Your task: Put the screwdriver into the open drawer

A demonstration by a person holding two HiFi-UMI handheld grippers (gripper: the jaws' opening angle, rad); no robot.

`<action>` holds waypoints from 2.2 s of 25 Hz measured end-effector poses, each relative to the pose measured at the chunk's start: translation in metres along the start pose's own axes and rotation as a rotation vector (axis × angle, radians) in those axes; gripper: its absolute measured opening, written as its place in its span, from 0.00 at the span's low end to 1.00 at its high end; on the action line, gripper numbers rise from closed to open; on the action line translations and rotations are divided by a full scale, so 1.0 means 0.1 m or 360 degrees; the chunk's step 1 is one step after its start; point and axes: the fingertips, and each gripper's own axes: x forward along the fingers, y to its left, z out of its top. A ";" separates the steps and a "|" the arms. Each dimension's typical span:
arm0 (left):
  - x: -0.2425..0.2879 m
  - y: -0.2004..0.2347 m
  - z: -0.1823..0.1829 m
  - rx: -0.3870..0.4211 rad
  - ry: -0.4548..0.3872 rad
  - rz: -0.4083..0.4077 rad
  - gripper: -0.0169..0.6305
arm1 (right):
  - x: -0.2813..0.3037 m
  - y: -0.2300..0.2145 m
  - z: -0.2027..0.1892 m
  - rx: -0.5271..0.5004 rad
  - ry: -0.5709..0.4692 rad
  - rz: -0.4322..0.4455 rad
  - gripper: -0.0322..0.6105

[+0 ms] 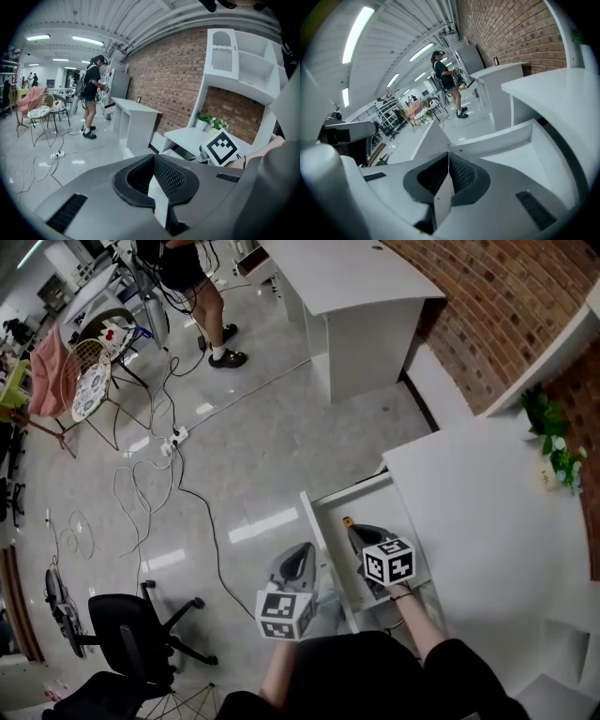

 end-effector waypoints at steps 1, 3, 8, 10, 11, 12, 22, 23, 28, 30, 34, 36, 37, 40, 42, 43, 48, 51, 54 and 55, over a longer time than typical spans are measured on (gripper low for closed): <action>-0.04 -0.01 0.04 0.0002 -0.0017 -0.0001 0.04 | -0.07 0.05 0.06 -0.0002 -0.0032 0.0016 0.08; -0.10 -0.03 0.13 0.0004 -0.0062 -0.0009 0.04 | -0.21 0.14 0.19 -0.0009 -0.0101 0.0045 0.08; -0.28 -0.14 0.40 0.0043 -0.0170 -0.0056 0.04 | -0.61 0.39 0.52 -0.0026 -0.0298 0.0100 0.07; -0.36 -0.18 0.51 0.0051 -0.0205 -0.0072 0.04 | -0.76 0.48 0.64 -0.0045 -0.0365 0.0113 0.07; -0.39 -0.19 0.57 0.0059 -0.0228 -0.0080 0.04 | -0.83 0.52 0.70 -0.0062 -0.0396 0.0116 0.07; -0.43 -0.21 0.63 0.0071 -0.0253 -0.0087 0.04 | -0.91 0.55 0.76 -0.0081 -0.0428 0.0117 0.07; -0.76 -0.36 1.10 0.0200 -0.0450 -0.0125 0.04 | -1.65 0.79 1.30 -0.0229 -0.0745 0.0116 0.07; -0.78 -0.37 1.14 0.0207 -0.0463 -0.0125 0.04 | -1.71 0.80 1.34 -0.0236 -0.0767 0.0116 0.07; -0.87 -0.45 1.34 0.0257 -0.0540 -0.0138 0.04 | -1.96 0.85 1.52 -0.0268 -0.0873 0.0100 0.07; -0.91 -0.47 1.40 0.0277 -0.0572 -0.0138 0.04 | -2.06 0.86 1.58 -0.0290 -0.0921 0.0094 0.07; -0.96 -0.48 1.50 0.0318 -0.0611 -0.0139 0.04 | -2.23 0.85 1.68 -0.0329 -0.1010 0.0068 0.07; -0.99 -0.50 1.58 0.0328 -0.0634 -0.0129 0.04 | -2.32 0.84 1.73 -0.0332 -0.1045 0.0050 0.07; -1.01 -0.50 1.61 0.0333 -0.0646 -0.0122 0.04 | -2.36 0.82 1.75 -0.0337 -0.1059 0.0041 0.07; -1.04 -0.49 1.64 0.0387 -0.0654 -0.0100 0.04 | -2.44 0.80 1.79 -0.0356 -0.1082 0.0025 0.07; -1.05 -0.48 1.65 0.0394 -0.0658 -0.0090 0.04 | -2.47 0.79 1.80 -0.0372 -0.1089 0.0011 0.07; -1.05 -0.47 1.65 0.0392 -0.0660 -0.0086 0.04 | -2.48 0.78 1.81 -0.0381 -0.1092 0.0001 0.07; -1.02 -0.46 1.64 0.0398 -0.0655 -0.0066 0.04 | -2.52 0.73 1.85 -0.0405 -0.1117 -0.0019 0.07; -1.04 -0.44 1.65 0.0377 -0.0663 -0.0053 0.04 | -2.55 0.70 1.87 -0.0412 -0.1127 -0.0034 0.07; -1.04 -0.42 1.66 0.0377 -0.0668 -0.0037 0.04 | -2.57 0.67 1.88 -0.0417 -0.1133 -0.0045 0.07; -1.04 -0.41 1.66 0.0386 -0.0667 -0.0031 0.04 | -2.58 0.67 1.89 -0.0417 -0.1135 -0.0048 0.07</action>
